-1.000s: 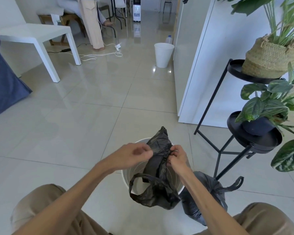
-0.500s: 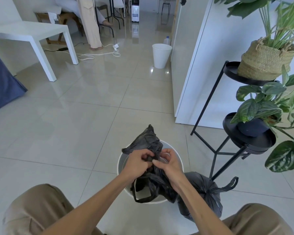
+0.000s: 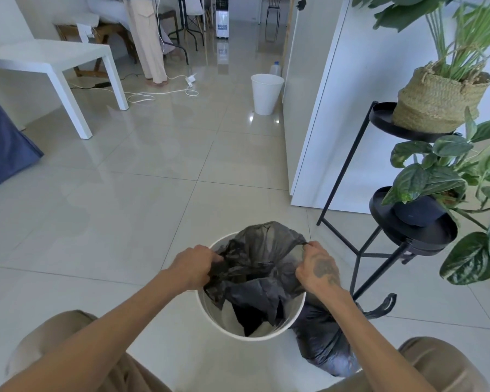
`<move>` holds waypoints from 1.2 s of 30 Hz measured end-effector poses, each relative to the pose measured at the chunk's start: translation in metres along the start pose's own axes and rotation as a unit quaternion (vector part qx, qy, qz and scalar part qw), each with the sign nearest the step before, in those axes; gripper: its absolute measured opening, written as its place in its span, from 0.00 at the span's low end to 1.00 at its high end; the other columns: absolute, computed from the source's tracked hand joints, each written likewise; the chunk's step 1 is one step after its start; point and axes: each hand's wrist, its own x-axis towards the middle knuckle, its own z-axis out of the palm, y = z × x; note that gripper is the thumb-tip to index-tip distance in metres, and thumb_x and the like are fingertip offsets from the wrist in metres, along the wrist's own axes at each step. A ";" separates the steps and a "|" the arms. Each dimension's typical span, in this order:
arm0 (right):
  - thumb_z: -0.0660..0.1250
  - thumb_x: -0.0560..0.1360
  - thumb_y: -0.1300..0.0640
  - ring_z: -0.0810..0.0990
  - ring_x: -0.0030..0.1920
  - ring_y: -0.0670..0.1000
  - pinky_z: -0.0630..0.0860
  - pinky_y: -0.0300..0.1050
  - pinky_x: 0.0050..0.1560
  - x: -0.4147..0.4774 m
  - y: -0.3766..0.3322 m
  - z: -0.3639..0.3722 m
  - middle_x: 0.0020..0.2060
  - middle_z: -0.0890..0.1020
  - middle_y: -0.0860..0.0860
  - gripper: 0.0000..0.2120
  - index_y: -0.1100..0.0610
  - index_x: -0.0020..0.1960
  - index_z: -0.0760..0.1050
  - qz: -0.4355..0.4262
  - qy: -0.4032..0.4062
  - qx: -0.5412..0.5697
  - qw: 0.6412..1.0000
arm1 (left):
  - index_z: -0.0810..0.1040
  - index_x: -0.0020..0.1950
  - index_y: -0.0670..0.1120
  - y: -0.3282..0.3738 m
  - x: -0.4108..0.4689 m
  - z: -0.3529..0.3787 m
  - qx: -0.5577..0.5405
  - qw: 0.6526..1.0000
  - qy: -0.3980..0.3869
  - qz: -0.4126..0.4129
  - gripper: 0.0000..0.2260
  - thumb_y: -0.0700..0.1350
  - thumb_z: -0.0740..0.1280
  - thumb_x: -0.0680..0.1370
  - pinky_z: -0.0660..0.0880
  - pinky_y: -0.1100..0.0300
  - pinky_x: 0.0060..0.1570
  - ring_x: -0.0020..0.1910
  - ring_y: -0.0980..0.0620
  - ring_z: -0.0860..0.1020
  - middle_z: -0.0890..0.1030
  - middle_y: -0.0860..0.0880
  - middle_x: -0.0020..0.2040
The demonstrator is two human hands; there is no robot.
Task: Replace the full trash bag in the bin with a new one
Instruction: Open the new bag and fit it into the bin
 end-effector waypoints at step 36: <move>0.46 0.65 0.81 0.81 0.44 0.58 0.79 0.41 0.34 0.041 0.025 -0.032 0.41 0.83 0.61 0.25 0.62 0.36 0.78 0.116 -0.145 0.442 0.877 | 0.66 0.76 0.48 0.043 0.039 -0.005 0.101 0.989 0.085 0.073 0.32 0.51 0.73 0.74 0.65 0.45 0.72 0.73 0.40 0.64 0.66 0.42 0.75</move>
